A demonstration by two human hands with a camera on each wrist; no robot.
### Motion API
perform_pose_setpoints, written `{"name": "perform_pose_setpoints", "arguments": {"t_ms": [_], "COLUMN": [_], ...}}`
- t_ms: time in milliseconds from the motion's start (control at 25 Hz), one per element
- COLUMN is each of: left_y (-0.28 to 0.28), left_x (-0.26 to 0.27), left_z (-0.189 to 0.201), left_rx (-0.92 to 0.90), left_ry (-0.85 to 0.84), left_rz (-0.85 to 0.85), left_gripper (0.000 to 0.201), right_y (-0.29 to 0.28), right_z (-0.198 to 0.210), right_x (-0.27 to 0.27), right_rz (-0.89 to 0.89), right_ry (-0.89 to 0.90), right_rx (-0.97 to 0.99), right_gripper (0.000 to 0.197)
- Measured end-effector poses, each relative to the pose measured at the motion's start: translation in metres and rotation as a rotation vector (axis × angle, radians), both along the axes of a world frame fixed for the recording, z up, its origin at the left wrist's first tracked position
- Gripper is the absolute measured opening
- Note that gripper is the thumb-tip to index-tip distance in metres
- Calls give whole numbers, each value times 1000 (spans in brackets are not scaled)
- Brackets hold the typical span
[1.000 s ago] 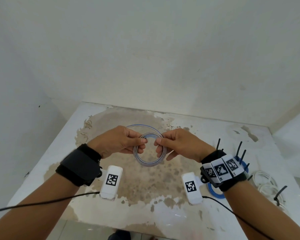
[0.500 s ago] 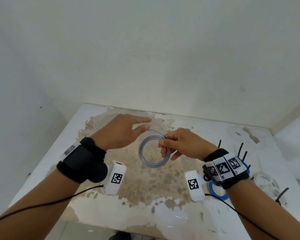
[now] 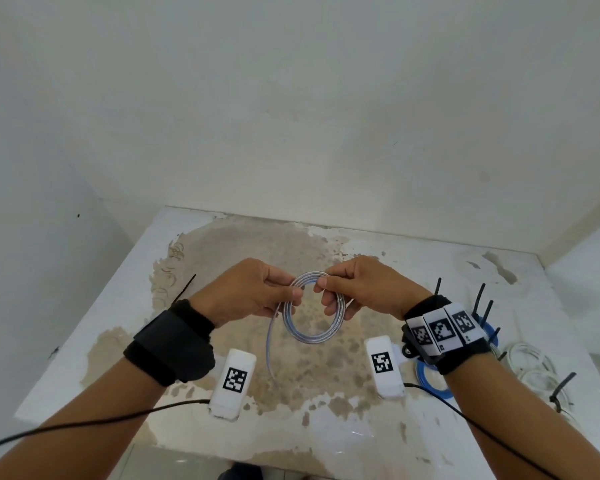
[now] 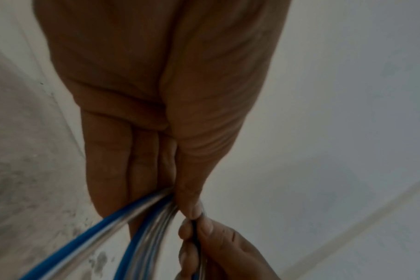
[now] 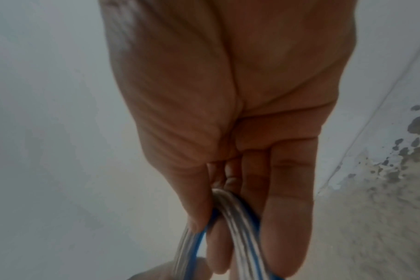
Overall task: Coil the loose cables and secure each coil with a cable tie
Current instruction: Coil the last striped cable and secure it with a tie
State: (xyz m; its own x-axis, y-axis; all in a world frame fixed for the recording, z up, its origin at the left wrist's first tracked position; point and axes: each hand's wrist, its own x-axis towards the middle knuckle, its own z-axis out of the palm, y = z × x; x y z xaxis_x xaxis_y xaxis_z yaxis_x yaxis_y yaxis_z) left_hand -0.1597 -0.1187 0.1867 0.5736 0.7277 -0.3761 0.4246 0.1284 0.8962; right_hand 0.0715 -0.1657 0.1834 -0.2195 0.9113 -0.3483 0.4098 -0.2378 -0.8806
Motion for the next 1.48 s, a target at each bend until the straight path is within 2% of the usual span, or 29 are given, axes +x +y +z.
{"name": "perform_pose_setpoints", "arguments": {"t_ms": [80, 240, 360, 520, 720, 880, 960, 1040, 1120, 1280, 1360, 1440, 1480], "left_y": [-3, -4, -4, -4, -6, -6, -4, 0, 7, 17, 22, 33, 41], "left_x": [1, 2, 6, 11, 13, 15, 15, 14, 13, 7, 6, 4, 4], "left_z": [-9, -24, -27, -21, -20, -23, -23, -21, -22, -30, -35, -37, -38], "left_rx": [-90, -381, -482, -322, -213, -191, -182, -162, -150, -157, -150, -170, -205], "left_ry": [-26, -196, -251, -179, -156, -199, -224, -284, -334, -360, -359, -399, -461], "left_rz": [25, 142, 149, 99, 32, 88, 118, 215, 342, 410, 413, 448, 492], "left_gripper": [23, 45, 40, 35, 26, 19, 20, 21, 19, 21, 22, 20, 17], "right_y": [2, 2, 2, 2, 1, 4, 4, 2, 1, 6, 14, 18, 20], "right_z": [-2, -5, -6, 2, -1, -2, -7, -18, -31, -46, -49, -53, -56], "right_x": [0, -3, 1, 8, 8, 6, 3, -3, -12, -24, -28, -36, -40], "right_rz": [20, -33, -30, -1, -50, -59, -110, -234, -248, -265, -292, -353, -404], "right_ry": [-5, 27, 46, 17, 46, 34, 92, 212, 275, 313, 298, 353, 451], "right_rx": [2, 30, 13, -75, -11, 16, 39, 8, -70, -65, -40, -24, -31], "right_gripper": [27, 27, 24, 25, 32, 29, 28, 38, 47, 23, 20, 27, 36]}}
